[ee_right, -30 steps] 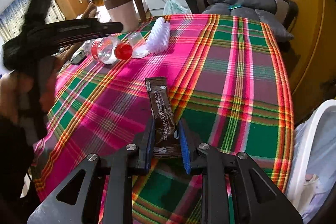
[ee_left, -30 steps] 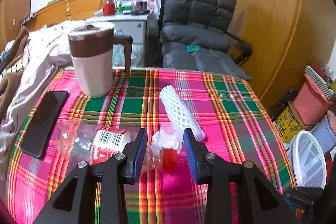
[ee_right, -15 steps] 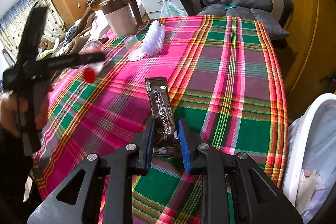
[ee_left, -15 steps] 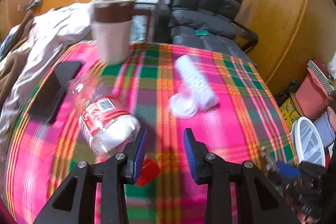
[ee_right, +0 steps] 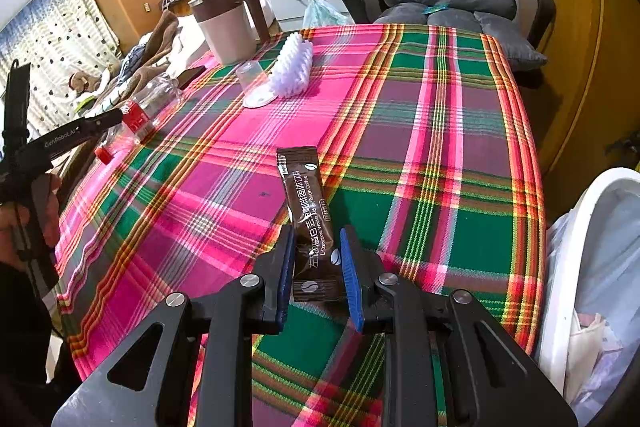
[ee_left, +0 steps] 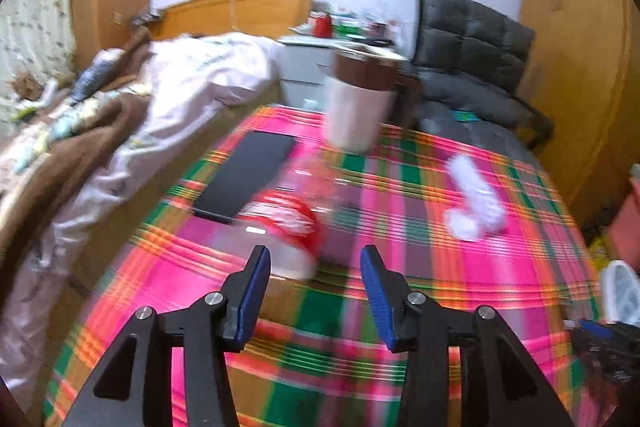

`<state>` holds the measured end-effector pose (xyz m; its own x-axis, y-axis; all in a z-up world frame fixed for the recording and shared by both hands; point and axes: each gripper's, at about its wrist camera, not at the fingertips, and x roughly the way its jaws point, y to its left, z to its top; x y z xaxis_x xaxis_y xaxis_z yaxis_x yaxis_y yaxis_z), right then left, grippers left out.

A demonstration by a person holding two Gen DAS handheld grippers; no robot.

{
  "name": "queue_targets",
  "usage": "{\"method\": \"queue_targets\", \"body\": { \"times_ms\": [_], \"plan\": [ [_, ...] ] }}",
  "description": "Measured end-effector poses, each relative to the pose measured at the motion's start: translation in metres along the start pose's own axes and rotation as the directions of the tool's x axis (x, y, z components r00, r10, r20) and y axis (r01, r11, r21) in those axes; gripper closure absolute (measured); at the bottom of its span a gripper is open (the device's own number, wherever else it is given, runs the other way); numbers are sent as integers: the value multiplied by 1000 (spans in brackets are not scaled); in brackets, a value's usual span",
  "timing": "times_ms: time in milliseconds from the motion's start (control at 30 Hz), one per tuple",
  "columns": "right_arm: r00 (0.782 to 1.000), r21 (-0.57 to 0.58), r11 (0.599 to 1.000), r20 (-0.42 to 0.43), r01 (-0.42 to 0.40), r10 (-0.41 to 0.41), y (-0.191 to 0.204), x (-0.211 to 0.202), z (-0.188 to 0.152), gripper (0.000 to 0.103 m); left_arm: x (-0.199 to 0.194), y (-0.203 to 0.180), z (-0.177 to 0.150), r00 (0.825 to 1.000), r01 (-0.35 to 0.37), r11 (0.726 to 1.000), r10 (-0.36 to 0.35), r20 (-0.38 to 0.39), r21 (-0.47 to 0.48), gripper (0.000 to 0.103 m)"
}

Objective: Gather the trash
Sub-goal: 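Grasp the clear Coca-Cola bottle with the left tool while the right tool holds the bar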

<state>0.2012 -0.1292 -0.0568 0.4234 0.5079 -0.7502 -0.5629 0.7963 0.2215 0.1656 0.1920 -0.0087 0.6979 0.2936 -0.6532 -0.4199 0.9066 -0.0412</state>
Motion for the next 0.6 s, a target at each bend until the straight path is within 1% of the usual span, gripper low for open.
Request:
{"method": "queue_targets", "body": {
  "times_ms": [33,67,133,167,233,267,333,433,500,600],
  "plan": [
    [1000,1,1000,-3,2,-2,0,0,0,77,-1,7,1,1000,-18,1000,18,12,0,56],
    [1000,2,1000,-5,2,-2,-1,1,-1,77,-2,15,3,999,-19,1000,19,25,-1,56],
    [1000,4,1000,-7,3,-3,-1,2,0,77,1,30,9,999,9,1000,-9,31,10,42],
    [1000,4,1000,-7,5,-5,-1,2,0,77,4,37,13,999,20,1000,-20,34,13,42],
    [1000,0,1000,-8,9,-9,0,3,1,77,9,47,19,999,17,999,-19,40,32,42],
    [1000,-1,1000,-9,11,-11,1,3,1,77,13,50,22,999,35,999,-36,29,40,42],
    [1000,-2,1000,-11,17,-17,1,5,2,77,17,54,25,996,90,996,-90,10,10,42],
    [1000,-1,1000,-12,23,-23,2,5,2,77,20,41,23,991,135,990,-135,-5,26,41],
    [1000,-2,1000,-12,27,-27,3,5,2,77,23,27,21,980,200,979,-199,-23,34,41],
    [999,-4,999,-14,32,-32,4,5,2,77,31,6,19,970,239,968,-234,-62,72,35]
  ]
}}
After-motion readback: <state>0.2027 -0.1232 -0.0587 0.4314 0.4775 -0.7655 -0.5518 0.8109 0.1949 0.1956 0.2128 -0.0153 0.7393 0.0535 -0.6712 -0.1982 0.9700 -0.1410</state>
